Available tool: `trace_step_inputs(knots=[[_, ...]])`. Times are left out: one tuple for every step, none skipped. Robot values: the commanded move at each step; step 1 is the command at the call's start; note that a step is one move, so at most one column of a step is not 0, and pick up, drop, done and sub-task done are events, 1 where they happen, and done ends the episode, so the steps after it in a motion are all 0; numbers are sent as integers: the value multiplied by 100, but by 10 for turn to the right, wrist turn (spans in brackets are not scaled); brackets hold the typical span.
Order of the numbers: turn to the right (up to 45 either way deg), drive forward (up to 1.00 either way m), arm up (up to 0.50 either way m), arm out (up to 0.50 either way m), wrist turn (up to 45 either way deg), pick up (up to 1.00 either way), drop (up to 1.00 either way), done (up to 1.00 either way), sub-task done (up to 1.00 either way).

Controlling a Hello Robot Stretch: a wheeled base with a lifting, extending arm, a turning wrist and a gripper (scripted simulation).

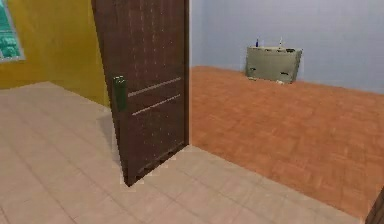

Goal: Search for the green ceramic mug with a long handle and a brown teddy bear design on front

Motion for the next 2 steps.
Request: trace_step_inputs(knots=[[30,0,0,0,0,0,0,0,0],[0,80,0,0,0,0,0,0,0]])
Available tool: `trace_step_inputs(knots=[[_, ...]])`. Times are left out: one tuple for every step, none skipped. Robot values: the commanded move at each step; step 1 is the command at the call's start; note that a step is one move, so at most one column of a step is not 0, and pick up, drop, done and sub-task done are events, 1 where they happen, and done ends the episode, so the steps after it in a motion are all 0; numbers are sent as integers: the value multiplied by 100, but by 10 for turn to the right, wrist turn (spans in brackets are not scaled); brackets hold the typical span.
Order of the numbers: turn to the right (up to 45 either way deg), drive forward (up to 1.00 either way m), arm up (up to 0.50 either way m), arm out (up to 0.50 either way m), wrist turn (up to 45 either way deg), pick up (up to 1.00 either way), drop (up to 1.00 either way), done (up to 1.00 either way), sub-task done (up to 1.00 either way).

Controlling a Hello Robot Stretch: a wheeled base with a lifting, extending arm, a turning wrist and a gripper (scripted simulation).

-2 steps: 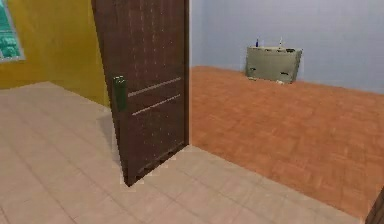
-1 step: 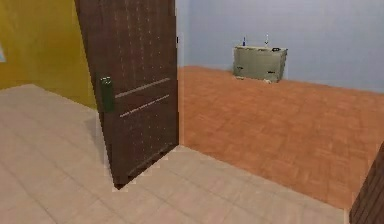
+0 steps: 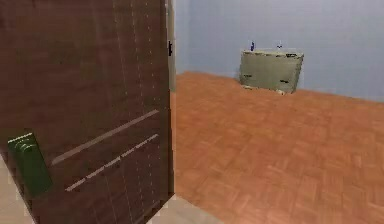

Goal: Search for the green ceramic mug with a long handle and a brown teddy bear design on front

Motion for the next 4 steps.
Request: trace_step_inputs(knots=[[210,0,0,0,0,0,0,0,0],[0,100,0,0,0,0,0,0,0],[0,45,0,0,0,0,0,0,0],[-270,0,0,0,0,0,0,0,0]])
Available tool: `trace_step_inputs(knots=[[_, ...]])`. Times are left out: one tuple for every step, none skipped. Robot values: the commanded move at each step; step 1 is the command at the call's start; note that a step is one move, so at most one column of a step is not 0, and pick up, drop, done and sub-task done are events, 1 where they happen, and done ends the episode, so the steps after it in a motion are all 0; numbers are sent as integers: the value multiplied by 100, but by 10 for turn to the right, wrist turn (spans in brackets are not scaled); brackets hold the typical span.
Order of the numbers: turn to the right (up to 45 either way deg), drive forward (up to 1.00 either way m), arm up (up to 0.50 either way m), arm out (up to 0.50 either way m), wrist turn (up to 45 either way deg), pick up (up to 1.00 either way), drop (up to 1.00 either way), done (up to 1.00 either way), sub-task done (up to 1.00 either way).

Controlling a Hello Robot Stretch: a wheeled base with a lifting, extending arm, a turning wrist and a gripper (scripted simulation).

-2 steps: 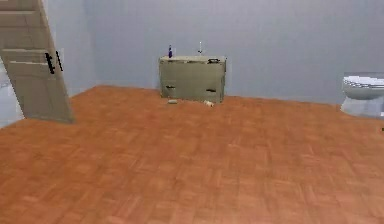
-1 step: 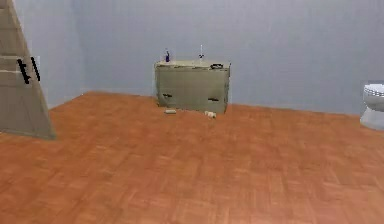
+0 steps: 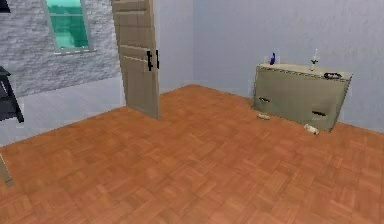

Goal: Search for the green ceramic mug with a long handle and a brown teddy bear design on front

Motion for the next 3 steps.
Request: trace_step_inputs(knots=[[0,45,0,0,0,0,0,0,0],[-300,0,0,0,0,0,0,0,0],[0,100,0,0,0,0,0,0,0]])
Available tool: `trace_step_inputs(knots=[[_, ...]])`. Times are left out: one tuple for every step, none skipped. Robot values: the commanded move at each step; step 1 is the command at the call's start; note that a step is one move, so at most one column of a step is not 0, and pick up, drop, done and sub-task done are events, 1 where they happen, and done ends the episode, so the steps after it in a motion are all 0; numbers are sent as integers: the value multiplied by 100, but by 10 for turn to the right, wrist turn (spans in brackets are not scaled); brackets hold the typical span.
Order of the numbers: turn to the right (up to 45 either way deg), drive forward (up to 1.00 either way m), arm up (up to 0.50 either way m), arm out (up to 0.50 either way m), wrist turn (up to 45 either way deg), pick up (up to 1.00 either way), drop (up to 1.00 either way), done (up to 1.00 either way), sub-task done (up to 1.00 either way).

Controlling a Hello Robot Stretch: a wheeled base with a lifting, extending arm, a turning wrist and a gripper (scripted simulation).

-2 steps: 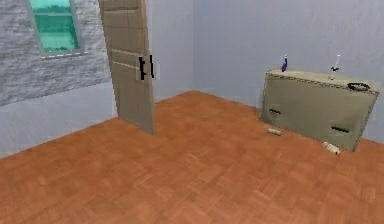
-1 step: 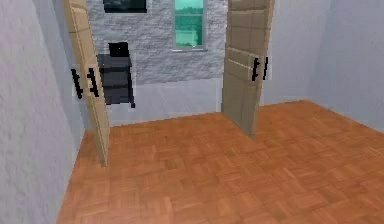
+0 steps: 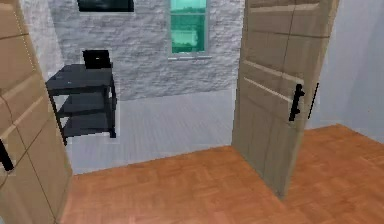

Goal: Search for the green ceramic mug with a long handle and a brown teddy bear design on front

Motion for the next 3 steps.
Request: trace_step_inputs(knots=[[0,100,0,0,0,0,0,0,0],[0,100,0,0,0,0,0,0,0],[-60,0,0,0,0,0,0,0,0]])
